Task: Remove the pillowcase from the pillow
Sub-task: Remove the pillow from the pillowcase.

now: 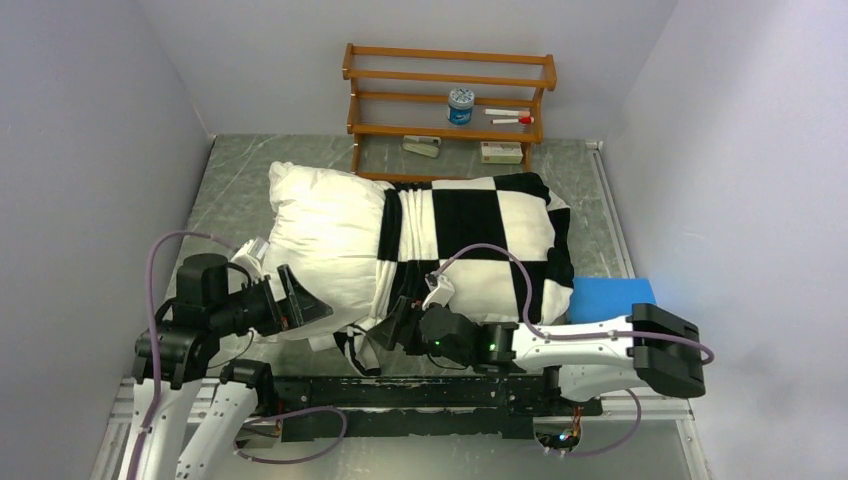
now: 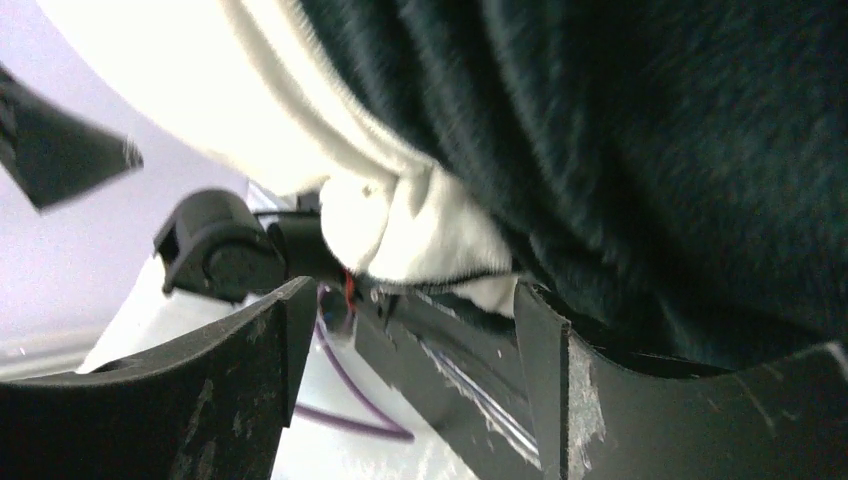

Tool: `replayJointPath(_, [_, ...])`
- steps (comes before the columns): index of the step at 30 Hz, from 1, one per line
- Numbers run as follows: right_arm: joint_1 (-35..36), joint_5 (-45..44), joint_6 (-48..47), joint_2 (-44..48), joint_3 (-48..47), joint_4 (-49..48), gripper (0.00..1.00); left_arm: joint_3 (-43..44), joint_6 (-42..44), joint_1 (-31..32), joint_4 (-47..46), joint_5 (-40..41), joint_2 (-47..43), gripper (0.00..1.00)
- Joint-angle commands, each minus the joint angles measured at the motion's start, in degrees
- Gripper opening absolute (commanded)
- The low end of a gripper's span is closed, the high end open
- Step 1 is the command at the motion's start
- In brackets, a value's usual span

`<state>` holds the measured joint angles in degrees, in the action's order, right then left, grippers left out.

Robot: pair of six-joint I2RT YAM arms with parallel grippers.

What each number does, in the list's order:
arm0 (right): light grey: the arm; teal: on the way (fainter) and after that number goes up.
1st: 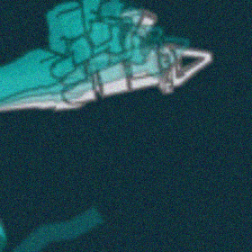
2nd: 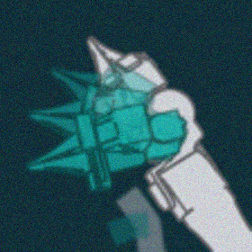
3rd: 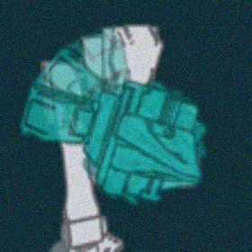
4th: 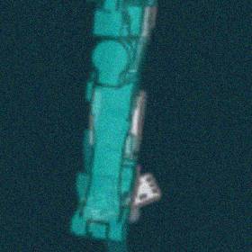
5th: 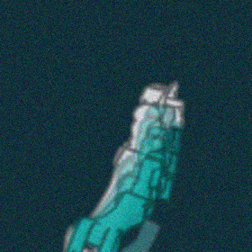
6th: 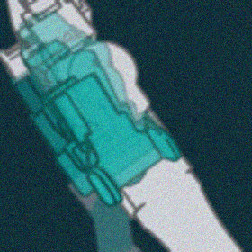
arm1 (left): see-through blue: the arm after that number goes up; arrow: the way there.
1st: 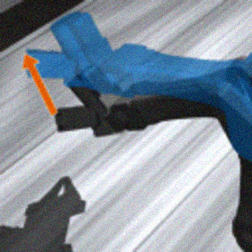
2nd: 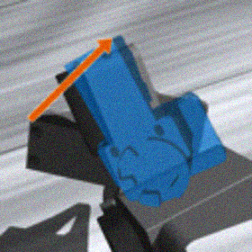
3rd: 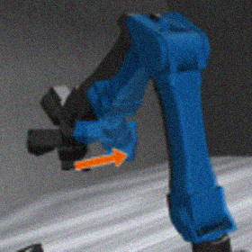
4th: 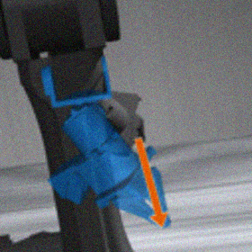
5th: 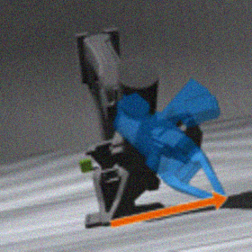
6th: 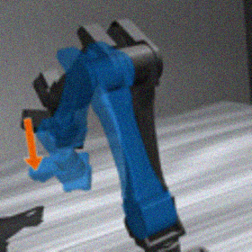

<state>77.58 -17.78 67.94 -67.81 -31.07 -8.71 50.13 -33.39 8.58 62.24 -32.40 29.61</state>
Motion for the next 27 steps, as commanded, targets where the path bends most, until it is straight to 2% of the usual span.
replayJointPath(1, [-1.6,-8.8,6.8,-5.2,1.9,-13.2,0.74,-2.9,-5.1,0.1,-2.5,-6.7,-3.9,0.98])
replayJointPath(4, [-7.3,-2.5,8.1,-8.9,1.2,-14.5,0.61,-6.5,-6.6,0.1,-3.0,-5.9,-5.9,0.98])
replayJointPath(7, [-12.3,4.8,6.3,-10.1,1.0,-17.6,0.41,-10.5,-8.3,0.1,-5.3,-5.8,-7.2,0.98])
replayJointPath(10, [-12.8,5.3,1.3,-9.3,-2.1,-13.3,0.19,-14.0,-11.4,0.1,-9.5,-5.7,-8.3,0.98])
replayJointPath(13, [-12.9,7.1,-3.4,-8.9,-5.2,-8.9,0.03,-16.3,-13.5,0.1,-12.1,-2.3,-8.2,0.98])
replayJointPath(15, [-12.8,7.5,-5.3,-8.5,-6.4,-7.0,0.0,-16.4,-15.0,0.1,-13.6,2.0,-7.9,0.98])
replayJointPath(21, [-12.8,8.7,-9.8,-8.2,-11.0,-0.9,0.0,-18.4,-21.3,0.1,-24.2,15.1,-7.9,0.98])
replayJointPath(24, [-12.8,10.5,-10.8,-8.7,-12.8,-0.5,0.0,-22.4,-24.6,0.1,-31.7,18.2,-7.7,0.98])
replayJointPath(27, [-12.8,11.7,-11.7,-9.1,-14.5,0.6,0.0,-23.5,-24.0,0.1,-35.0,19.7,-4.0,0.98])
